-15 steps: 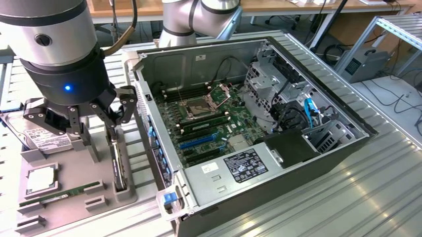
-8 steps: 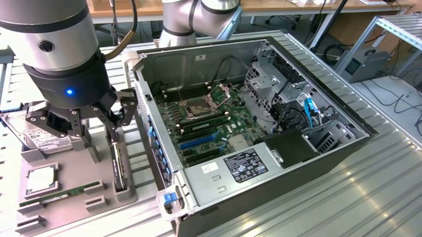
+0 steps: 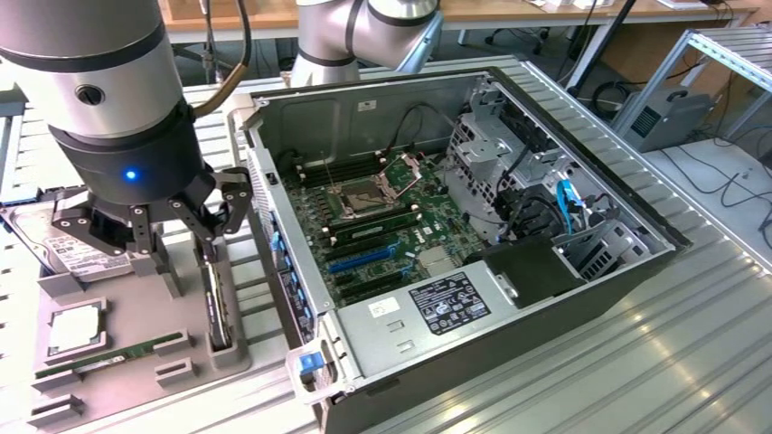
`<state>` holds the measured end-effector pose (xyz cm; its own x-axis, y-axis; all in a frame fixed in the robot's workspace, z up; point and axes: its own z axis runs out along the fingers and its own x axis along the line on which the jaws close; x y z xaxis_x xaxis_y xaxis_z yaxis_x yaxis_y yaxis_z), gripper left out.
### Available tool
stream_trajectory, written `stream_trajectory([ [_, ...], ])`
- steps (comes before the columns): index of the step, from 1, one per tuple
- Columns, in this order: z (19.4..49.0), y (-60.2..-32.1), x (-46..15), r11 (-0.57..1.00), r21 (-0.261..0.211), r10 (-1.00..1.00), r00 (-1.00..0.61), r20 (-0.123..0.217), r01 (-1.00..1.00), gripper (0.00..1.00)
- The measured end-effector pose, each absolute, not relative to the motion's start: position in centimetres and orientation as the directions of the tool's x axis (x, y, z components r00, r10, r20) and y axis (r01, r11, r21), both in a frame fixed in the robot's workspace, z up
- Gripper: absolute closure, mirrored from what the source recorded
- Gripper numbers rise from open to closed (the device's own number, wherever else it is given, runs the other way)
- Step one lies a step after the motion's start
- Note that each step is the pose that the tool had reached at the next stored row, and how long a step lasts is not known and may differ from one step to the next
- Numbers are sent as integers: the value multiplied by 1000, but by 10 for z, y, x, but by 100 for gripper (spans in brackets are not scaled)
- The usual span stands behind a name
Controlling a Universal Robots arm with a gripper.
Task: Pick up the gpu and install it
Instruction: 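Pick up the gpu and move the gpu toward the slot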
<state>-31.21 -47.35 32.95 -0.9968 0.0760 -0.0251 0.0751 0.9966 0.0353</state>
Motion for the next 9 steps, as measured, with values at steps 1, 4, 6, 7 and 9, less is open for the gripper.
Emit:
stream_trajectory([
  [1,329,-473,-312,997,35,76,-997,-25,75,52],
  [4,326,-473,-312,997,35,76,-997,-25,75,52],
  [6,325,-473,-312,997,35,76,-997,-25,75,52],
  [7,324,-472,-312,997,35,76,-997,-25,75,52],
  [9,322,-472,-312,997,34,76,-997,-25,75,52],
])
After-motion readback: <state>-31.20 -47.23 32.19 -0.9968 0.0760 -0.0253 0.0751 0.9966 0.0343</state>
